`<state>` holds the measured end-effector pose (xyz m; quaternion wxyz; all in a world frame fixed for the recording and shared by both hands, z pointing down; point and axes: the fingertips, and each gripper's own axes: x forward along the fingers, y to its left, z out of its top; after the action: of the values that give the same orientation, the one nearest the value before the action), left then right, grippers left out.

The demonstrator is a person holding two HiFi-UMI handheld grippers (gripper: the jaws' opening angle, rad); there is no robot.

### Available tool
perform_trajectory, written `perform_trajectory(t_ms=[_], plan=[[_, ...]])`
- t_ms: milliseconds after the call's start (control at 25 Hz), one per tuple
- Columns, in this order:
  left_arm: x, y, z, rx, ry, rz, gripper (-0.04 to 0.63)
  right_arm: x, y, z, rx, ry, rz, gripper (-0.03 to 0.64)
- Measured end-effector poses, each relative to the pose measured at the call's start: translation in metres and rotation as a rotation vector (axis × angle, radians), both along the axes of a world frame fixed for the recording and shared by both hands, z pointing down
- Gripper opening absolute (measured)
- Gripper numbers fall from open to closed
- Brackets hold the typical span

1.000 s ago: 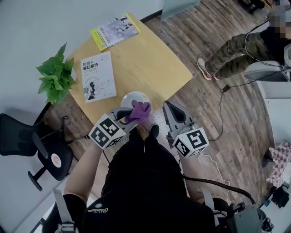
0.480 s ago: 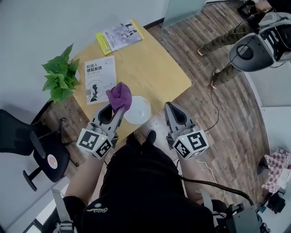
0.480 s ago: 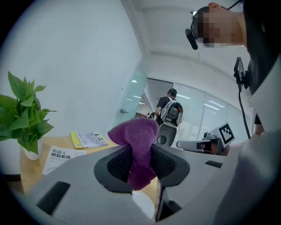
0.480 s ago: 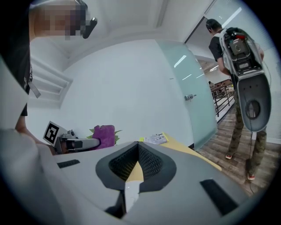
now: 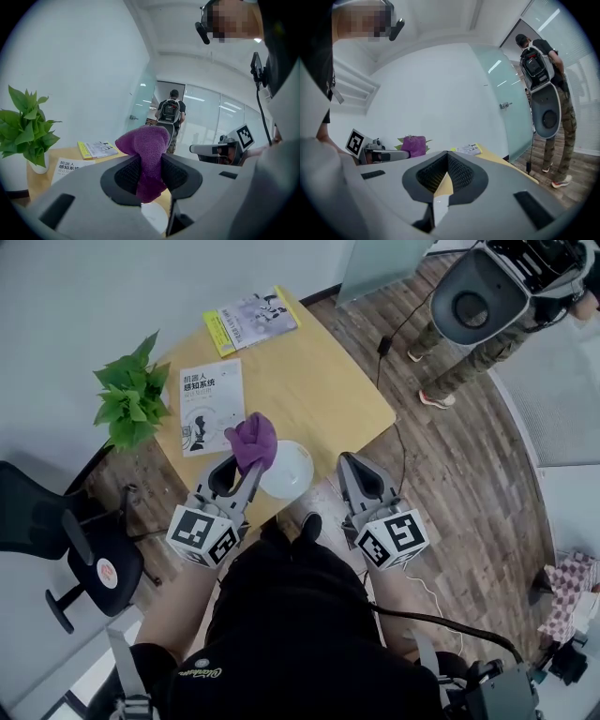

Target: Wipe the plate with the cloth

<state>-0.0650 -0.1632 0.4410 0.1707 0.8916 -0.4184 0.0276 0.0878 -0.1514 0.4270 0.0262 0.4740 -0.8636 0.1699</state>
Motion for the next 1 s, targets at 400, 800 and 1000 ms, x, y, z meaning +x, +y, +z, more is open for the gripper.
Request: perform_trajectory(t_ms=[400,800,1000], plan=[[-0.0003,-0.0011,0.0033,-0.016,-0.019,0.003,0.118,0.0013,-0.0009,-0.0005,0.004,0.007,0.009,0.000],[0.0011,-0.0012,0.0058,-0.021,-0.017,0.027,0.118,-0.0037,-0.0020,-0.0030,0.020,0.019,-0.004,0.000],[0.0017,-0.0011,0.0076,-0.030,-0.020,0.028,0.118,-0.0038,-0.0027,-0.0017,0.018,0.029,-0.002,-0.001]])
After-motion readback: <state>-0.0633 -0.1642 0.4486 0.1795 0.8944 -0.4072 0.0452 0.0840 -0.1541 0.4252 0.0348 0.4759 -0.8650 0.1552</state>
